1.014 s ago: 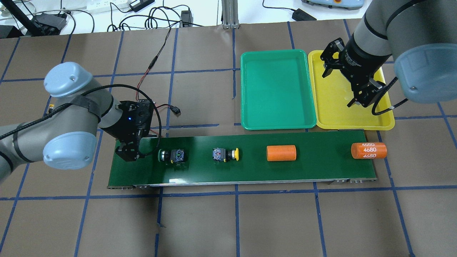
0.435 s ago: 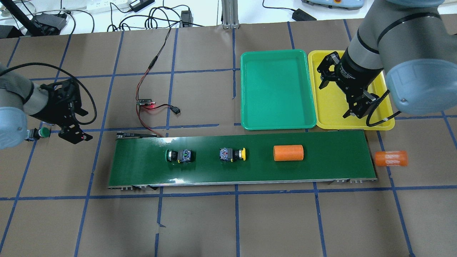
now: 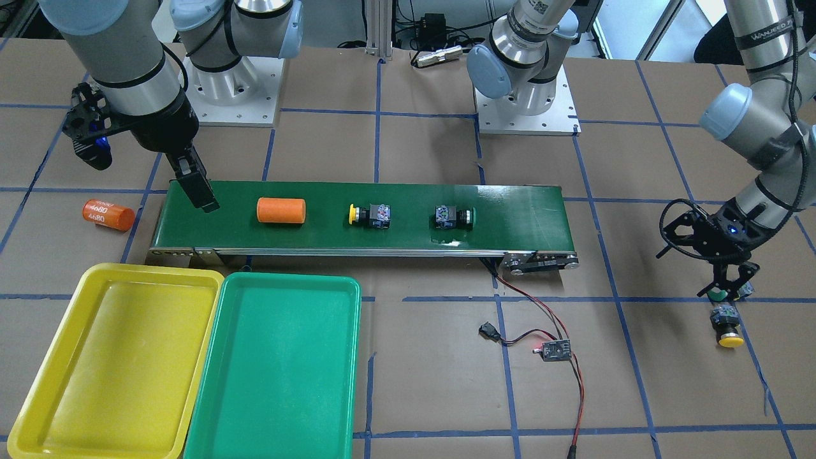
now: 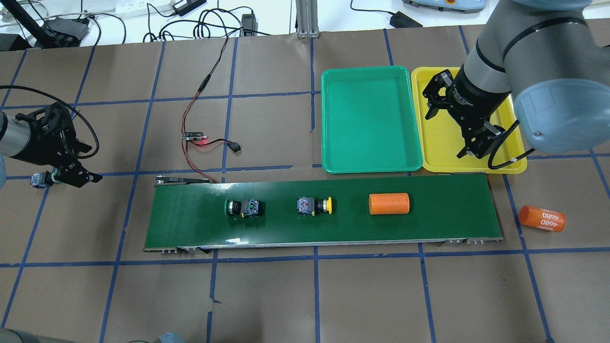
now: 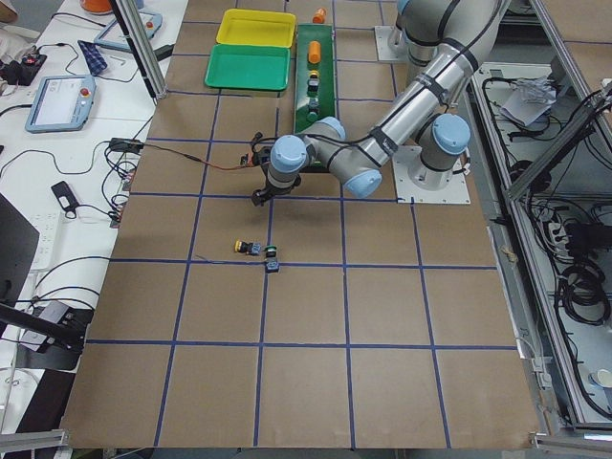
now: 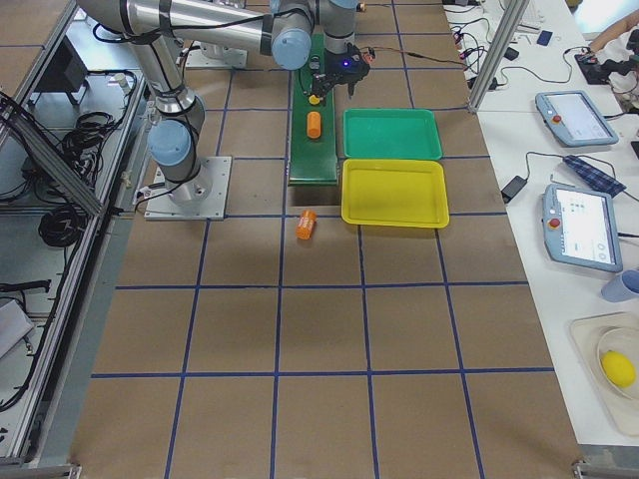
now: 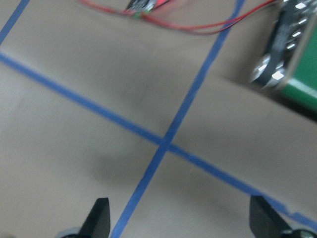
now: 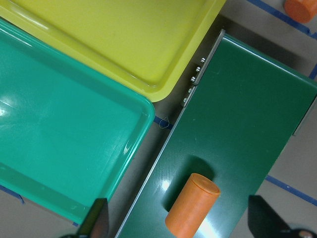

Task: Sort buttons by color to trays
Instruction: 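Grasp a third yellow-capped button with the left gripper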

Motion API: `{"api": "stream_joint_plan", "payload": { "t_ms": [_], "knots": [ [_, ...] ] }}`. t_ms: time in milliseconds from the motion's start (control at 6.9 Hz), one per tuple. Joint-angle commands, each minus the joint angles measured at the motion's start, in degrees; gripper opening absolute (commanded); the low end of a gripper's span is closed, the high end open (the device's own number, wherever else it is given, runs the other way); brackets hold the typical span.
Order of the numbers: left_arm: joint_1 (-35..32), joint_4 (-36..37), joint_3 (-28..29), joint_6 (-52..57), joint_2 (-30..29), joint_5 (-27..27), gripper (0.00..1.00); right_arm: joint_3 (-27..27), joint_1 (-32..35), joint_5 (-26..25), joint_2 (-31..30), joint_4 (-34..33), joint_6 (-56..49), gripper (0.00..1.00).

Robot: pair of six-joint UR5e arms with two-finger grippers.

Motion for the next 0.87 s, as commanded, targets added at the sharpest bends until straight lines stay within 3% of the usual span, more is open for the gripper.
{"api": "stream_joint_plan", "payload": {
  "t_ms": [0,435,724],
  "knots": [
    [3.97,2.87,3.10,-2.12,-5.33,0.25,1.00,0.01,0.00,0.07,0.00,0.04,-0.01,1.00],
    [5.92,2.44,9.86,-3.44,-10.87,-0.28,1.00,0.01,0.00,0.16,0.00,0.13,-0.10,1.00],
    [5.48,2.95,9.89,-10.80,-12.81,-0.19,1.00,1.14,0.70,0.16,0.00,0.48,1.82,1.00]
  ]
}}
